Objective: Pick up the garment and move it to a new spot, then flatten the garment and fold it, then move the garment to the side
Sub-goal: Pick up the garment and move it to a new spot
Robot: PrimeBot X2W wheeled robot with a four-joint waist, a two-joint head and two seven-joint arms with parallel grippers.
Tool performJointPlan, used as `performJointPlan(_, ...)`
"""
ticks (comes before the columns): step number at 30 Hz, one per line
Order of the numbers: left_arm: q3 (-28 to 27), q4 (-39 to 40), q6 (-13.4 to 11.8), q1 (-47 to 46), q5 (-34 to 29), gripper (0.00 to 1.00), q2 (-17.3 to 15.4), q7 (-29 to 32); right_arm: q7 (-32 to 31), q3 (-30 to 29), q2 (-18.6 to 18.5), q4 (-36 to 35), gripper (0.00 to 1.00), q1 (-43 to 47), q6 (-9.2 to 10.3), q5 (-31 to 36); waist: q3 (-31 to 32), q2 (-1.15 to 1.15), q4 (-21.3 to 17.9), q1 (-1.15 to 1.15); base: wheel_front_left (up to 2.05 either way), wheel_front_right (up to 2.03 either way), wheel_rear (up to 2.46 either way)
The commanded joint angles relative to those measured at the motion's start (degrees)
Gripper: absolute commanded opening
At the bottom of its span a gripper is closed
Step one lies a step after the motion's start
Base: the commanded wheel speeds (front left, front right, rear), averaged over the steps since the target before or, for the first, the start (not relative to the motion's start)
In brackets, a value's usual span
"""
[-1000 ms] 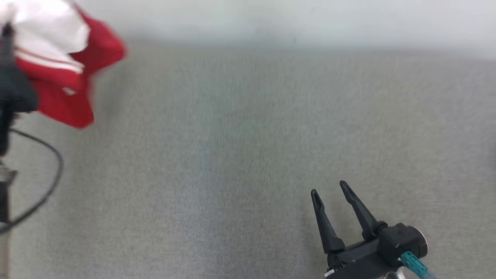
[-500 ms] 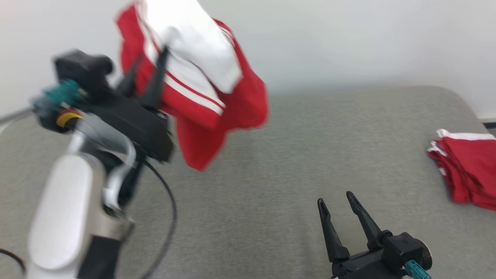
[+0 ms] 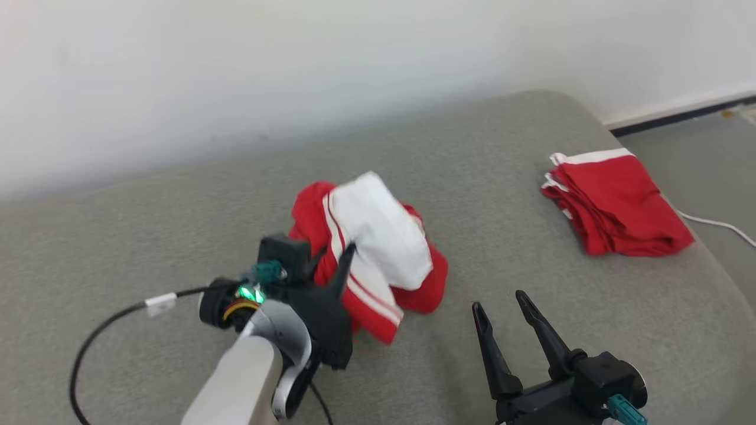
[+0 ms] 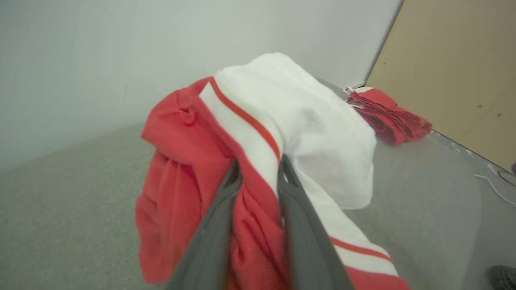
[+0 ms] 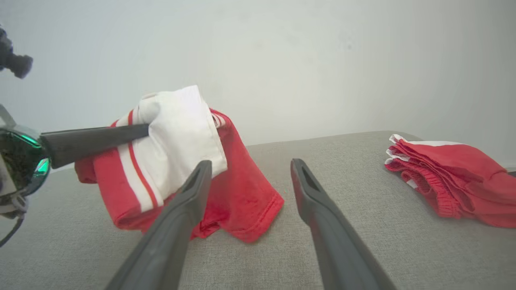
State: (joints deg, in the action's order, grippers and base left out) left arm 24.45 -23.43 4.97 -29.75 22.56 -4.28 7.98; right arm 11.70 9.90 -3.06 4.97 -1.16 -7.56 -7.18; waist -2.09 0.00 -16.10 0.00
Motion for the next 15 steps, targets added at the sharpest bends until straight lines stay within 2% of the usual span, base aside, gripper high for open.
performJointPlan(1,0.5,-1.5,0.0,0.5,-0.7,1.0,0.3,-0.9,0.4,0.0,0.2,0.1,1.0,-0.2,0.13,-0.4,-1.5,0.0,-2.5,0.0,0.0,0.0,0.0)
performJointPlan(6,2.6,-6.3,1.0,1.4,2.6,1.0,1.0,-3.0,0.6,-0.9,0.2,0.6,1.0,0.1,0.12,-0.2,-1.3,0.0,-1.3,0.0,0.0,0.0,0.0)
performJointPlan(11,3.0,-5.8,0.7,3.2,4.8,1.0,1.3,-8.0,0.8,-1.4,0.3,0.9,1.0,0.8,0.13,-0.4,-0.1,0.0,2.3,0.0,0.0,0.0,0.0)
performJointPlan(15,2.7,-3.8,-0.5,5.6,4.1,1.0,1.1,-13.6,0.7,-2.1,0.3,0.9,1.0,1.4,0.13,-0.1,1.1,0.0,5.4,0.0,0.0,0.0,0.0)
